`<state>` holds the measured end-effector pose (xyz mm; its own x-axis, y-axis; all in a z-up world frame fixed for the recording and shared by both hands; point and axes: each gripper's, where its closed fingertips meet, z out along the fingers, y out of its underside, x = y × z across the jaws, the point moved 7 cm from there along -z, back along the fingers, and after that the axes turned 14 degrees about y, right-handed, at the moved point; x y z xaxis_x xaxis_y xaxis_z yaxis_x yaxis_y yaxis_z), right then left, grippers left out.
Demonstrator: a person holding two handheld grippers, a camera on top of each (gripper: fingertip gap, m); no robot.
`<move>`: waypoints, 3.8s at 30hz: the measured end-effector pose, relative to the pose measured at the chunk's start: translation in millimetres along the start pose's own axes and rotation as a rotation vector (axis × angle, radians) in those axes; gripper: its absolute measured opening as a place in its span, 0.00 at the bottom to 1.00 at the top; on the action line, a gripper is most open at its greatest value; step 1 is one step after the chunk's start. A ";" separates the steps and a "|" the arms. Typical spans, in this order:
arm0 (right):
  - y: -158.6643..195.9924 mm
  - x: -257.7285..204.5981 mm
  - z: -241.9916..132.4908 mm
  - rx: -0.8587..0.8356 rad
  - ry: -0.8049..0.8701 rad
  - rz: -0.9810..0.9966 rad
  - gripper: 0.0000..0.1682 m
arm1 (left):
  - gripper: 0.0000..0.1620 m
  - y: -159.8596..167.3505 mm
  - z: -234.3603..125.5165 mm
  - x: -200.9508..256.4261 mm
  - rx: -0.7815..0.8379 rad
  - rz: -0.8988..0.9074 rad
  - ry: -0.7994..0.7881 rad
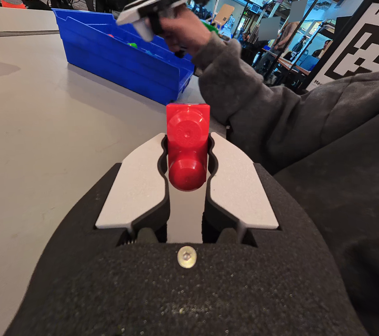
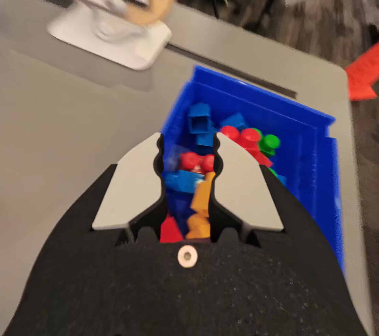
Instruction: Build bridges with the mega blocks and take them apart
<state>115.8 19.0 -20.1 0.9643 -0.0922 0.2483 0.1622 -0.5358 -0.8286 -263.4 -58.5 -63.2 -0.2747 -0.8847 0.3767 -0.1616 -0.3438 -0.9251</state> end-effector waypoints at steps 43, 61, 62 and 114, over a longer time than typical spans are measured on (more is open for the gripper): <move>136.5 -159.3 -129.4 0.118 -0.684 0.138 0.23 | 0.27 -2.4 50.6 -167.3 -1.021 -0.306 -0.626; 57.5 -252.1 -6.0 -0.046 -0.314 -0.050 0.45 | 0.26 35.8 -1.7 0.4 -0.164 -0.015 -0.582; 55.5 -258.2 2.2 -0.065 -0.307 -0.064 0.45 | 0.26 35.8 0.2 1.7 -0.176 -0.003 -0.572; 26.2 61.1 -125.6 0.140 0.148 -0.124 0.38 | 0.28 55.3 16.0 -8.6 -0.346 -0.019 -0.512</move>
<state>152.7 -106.1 36.4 0.8955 -0.1607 0.4150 0.3149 -0.4300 -0.8461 -254.8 -74.9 -118.3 0.2072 -0.9477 0.2427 -0.4832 -0.3148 -0.8169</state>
